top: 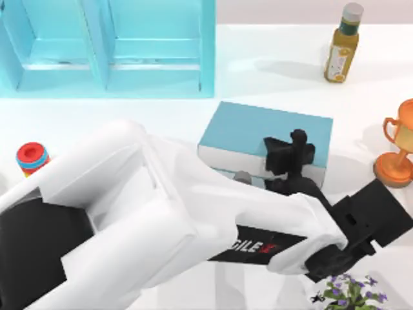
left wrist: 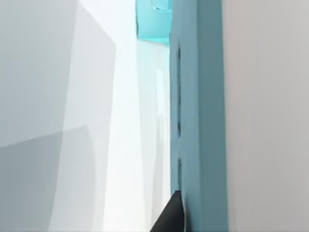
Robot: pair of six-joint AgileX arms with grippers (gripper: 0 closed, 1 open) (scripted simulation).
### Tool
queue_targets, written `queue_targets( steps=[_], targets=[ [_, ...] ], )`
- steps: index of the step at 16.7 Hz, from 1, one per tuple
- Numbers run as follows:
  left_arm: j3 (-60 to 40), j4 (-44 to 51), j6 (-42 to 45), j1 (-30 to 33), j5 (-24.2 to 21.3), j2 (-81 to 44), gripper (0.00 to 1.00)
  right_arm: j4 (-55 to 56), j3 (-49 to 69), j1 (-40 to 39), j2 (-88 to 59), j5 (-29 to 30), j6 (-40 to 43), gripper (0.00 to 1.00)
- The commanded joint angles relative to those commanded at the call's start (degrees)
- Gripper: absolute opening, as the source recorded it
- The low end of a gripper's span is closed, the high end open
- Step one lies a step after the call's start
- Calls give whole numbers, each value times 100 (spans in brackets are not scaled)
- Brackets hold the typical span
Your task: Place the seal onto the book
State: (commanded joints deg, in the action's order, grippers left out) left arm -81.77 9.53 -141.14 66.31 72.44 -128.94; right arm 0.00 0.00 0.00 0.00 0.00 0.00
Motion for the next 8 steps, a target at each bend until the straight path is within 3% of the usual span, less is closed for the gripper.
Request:
queue_targets(
  steps=[1,8],
  targets=[
    [0,0,0,0,0,0,0,0,0,0,0,0,0,100],
    [0,0,0,0,0,0,53,0,0,0,0,0,0,100]
  ],
)
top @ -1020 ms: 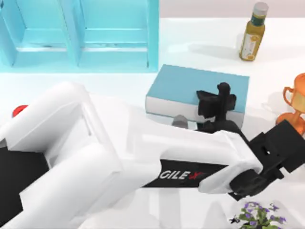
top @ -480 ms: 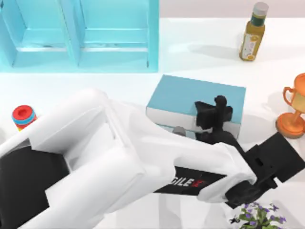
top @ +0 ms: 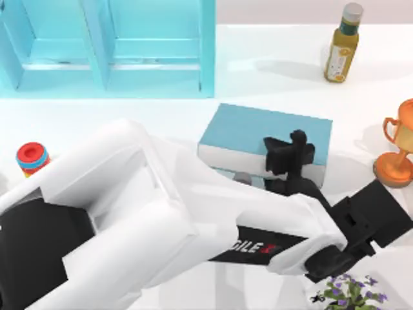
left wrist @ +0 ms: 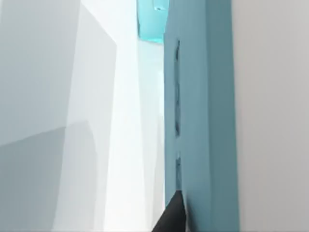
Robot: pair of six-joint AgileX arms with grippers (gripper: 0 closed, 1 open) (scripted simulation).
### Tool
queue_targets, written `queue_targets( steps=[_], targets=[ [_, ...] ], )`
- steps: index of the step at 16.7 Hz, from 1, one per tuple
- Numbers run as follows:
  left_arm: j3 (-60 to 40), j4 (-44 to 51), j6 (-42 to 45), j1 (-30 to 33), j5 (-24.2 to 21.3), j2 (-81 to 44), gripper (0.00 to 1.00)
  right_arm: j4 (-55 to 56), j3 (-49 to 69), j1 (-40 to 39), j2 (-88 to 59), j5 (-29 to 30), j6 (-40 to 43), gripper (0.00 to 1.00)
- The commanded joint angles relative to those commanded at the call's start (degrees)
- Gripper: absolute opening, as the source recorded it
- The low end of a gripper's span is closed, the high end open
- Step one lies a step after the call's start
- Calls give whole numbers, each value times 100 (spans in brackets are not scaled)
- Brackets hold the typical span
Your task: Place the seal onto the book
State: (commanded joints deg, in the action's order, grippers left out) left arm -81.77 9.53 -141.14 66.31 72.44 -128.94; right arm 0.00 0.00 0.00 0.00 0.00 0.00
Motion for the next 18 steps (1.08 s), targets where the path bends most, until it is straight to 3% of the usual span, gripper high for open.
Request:
queue_targets(
  steps=[6,18],
  targets=[
    [0,0,0,0,0,0,98,0,0,0,0,0,0,100],
    [-81,187,-154,123,-15,116,100,0,0,0,0,0,0,100]
  ],
)
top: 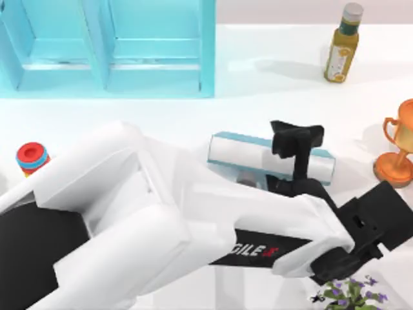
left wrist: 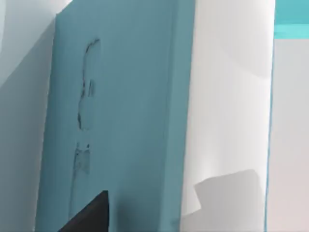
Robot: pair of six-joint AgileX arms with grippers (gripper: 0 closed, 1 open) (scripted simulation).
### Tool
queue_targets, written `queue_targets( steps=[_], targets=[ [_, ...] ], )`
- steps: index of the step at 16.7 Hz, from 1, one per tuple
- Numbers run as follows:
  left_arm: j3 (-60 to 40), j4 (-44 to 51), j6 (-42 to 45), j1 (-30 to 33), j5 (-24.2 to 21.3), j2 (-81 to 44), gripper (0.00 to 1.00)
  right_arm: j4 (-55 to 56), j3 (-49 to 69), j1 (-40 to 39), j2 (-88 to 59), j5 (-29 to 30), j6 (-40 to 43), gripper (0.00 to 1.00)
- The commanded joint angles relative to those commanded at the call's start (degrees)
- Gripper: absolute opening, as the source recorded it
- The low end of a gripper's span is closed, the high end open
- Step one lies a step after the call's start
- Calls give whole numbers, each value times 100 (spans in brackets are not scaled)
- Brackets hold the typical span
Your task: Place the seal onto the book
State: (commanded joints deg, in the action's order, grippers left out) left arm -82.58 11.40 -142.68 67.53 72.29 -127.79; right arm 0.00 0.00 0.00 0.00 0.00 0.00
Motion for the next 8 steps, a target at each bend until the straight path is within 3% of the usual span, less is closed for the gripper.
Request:
queue_targets(
  steps=[4,8],
  targets=[
    [-321,1070,-805,572,-46,404,100,0,0,0,0,0,0,100],
    [-570,2951,-1970,1312,-86,625,100,0,0,0,0,0,0,100]
  ],
)
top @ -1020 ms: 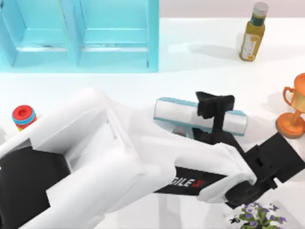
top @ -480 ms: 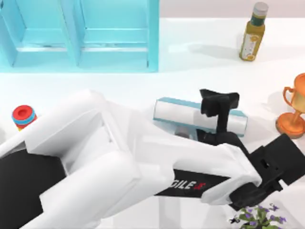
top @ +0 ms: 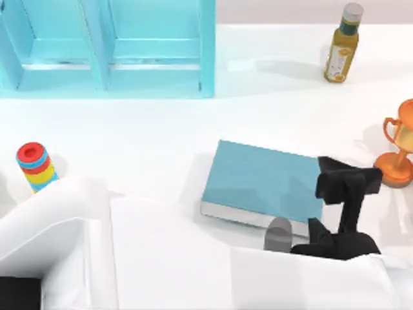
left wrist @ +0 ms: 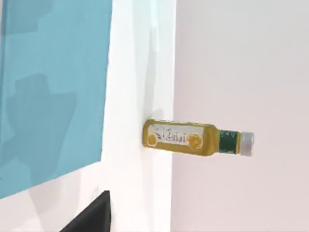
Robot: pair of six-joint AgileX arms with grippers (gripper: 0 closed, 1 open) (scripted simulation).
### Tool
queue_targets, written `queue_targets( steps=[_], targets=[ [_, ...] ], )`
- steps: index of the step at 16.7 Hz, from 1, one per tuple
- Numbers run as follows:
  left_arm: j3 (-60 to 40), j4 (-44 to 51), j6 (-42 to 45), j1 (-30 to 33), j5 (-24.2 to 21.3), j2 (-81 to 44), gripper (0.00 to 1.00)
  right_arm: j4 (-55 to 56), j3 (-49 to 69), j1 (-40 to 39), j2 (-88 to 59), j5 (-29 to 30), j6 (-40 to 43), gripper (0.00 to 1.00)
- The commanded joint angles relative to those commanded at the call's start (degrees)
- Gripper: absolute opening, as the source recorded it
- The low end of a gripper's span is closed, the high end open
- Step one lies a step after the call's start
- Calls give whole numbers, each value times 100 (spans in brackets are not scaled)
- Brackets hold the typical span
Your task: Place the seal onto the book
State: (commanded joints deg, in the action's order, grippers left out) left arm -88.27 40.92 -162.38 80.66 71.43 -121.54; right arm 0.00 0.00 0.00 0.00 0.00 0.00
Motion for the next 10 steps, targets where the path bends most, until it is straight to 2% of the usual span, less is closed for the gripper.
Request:
queue_targets(
  steps=[5,10],
  targets=[
    [-212,2291,-1849,636,12,-229,100,0,0,0,0,0,0,100],
    [-422,3840,-3870,726,-6,-855,100,0,0,0,0,0,0,100]
  ],
)
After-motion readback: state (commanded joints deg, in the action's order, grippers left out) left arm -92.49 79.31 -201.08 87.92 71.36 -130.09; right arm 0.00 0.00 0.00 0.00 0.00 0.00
